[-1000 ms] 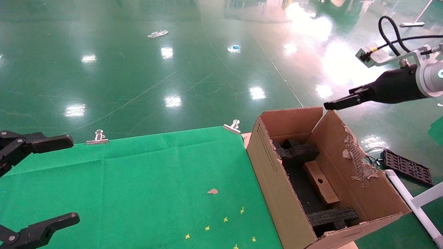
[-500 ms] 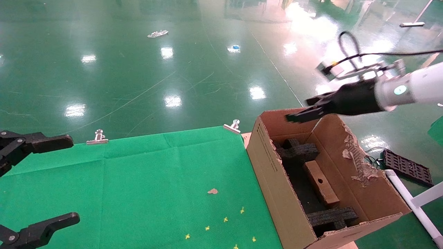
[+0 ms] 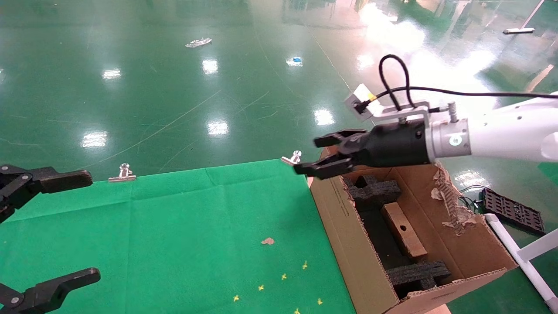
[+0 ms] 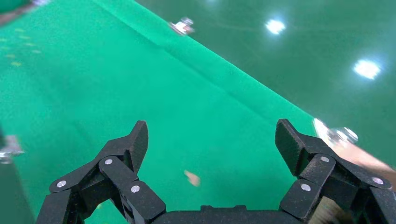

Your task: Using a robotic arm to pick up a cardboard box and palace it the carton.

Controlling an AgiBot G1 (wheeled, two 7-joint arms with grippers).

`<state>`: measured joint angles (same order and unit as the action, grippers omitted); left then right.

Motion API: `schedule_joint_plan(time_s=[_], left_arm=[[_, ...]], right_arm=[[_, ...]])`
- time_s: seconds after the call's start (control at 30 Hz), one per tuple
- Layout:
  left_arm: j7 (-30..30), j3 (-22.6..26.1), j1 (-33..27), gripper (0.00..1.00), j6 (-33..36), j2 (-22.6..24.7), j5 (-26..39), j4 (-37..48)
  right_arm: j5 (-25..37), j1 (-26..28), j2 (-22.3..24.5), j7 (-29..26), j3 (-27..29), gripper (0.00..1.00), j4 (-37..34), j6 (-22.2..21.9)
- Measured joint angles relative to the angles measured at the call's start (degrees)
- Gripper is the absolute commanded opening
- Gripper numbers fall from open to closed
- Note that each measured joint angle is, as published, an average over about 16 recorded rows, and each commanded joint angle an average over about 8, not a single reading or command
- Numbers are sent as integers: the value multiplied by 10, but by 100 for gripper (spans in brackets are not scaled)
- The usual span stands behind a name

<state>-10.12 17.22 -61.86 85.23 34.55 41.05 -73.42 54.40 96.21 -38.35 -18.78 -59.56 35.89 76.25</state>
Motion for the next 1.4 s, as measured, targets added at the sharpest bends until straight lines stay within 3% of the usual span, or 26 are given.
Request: schedule_joint_plan(time_s=[1.03, 1.4], left_arm=[[0, 1, 0, 100, 0, 0, -1, 0], [1, 1, 0, 100, -1, 0, -1, 0]], right_arm=[[-111, -308, 30, 71, 387, 100, 335, 84], [-131, -359, 35, 82, 452, 100, 390, 98]])
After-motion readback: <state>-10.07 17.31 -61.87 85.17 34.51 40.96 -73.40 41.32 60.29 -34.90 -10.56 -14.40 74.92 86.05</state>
